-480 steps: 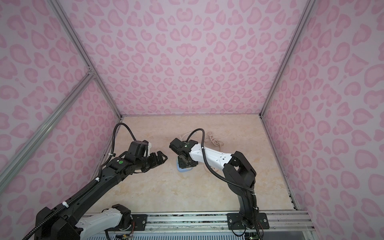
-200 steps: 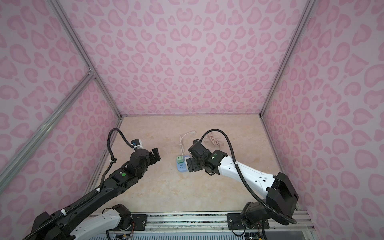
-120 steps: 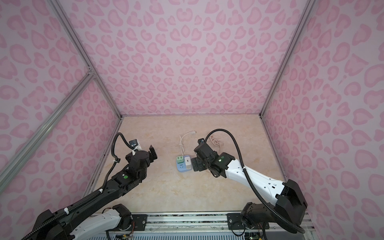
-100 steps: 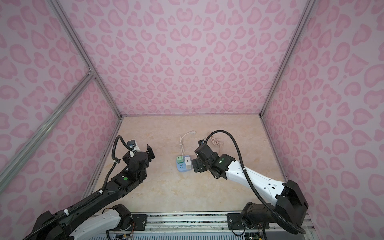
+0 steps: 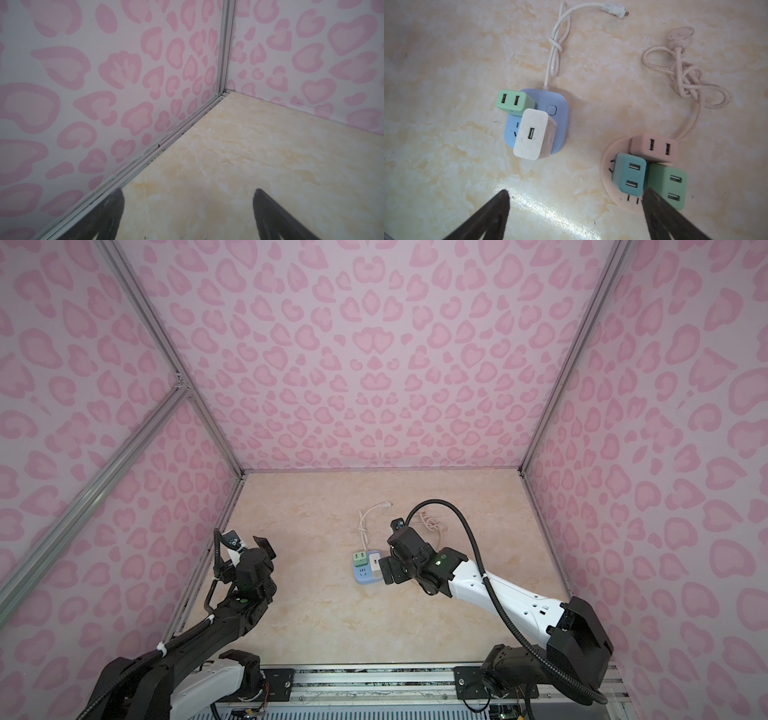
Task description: Insert the plug
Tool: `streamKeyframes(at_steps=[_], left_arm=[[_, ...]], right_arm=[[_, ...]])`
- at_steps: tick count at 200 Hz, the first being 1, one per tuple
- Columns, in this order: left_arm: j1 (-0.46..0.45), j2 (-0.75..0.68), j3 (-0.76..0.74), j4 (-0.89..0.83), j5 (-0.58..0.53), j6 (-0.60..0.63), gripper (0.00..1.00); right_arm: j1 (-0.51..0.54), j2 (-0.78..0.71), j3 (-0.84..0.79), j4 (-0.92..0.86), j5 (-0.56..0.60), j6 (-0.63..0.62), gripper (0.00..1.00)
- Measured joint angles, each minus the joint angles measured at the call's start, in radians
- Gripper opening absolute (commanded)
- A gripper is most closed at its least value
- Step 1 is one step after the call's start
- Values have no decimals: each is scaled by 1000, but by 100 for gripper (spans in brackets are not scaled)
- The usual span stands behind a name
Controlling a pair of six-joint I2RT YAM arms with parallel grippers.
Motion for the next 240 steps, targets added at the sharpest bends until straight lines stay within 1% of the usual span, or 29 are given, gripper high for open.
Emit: streamKeyframes(at_steps=[14,17,31,52,60,75,109,118,128,141,157,174,196,225,240], left_arm=[[18,111,0,78,33,32,98],[21,140,0,103,37,36,96],[31,243,-10,210,63,58,98],[62,323,-19,312,111,54,97],[82,343,-19,350,132,46,98],[113,348,-10,358,179,32,98],[141,382,59,341,314,27,97],[159,391,69,333,344,24,98],[174,427,72,364,369,20,98],[179,438,75,309,407,19,98],[187,443,86,307,439,16,98],[196,443,89,307,447,7,98],[197,443,90,293,465,1,98],[197,443,91,290,473,0,98],[198,443,92,290,473,0,98]], right_arm=[[16,-11,-10,19,16,-34,98],[23,-13,-13,25,24,-45,98],[48,-24,-32,55,65,-95,98],[58,-39,-72,86,127,-126,98],[38,-54,-94,101,143,-125,98],[-17,-99,-142,137,161,-117,98],[-188,-225,-247,223,175,-111,98],[-211,-252,-262,246,183,-118,98],[-224,-277,-280,275,181,-139,98],[-236,-296,-294,291,187,-167,98],[-267,-307,-295,302,190,-200,98],[-333,-299,-293,302,195,-227,98],[-444,-251,-291,319,212,-258,98],[-583,-109,-339,459,230,-305,98],[-640,-15,-376,580,241,-333,98]])
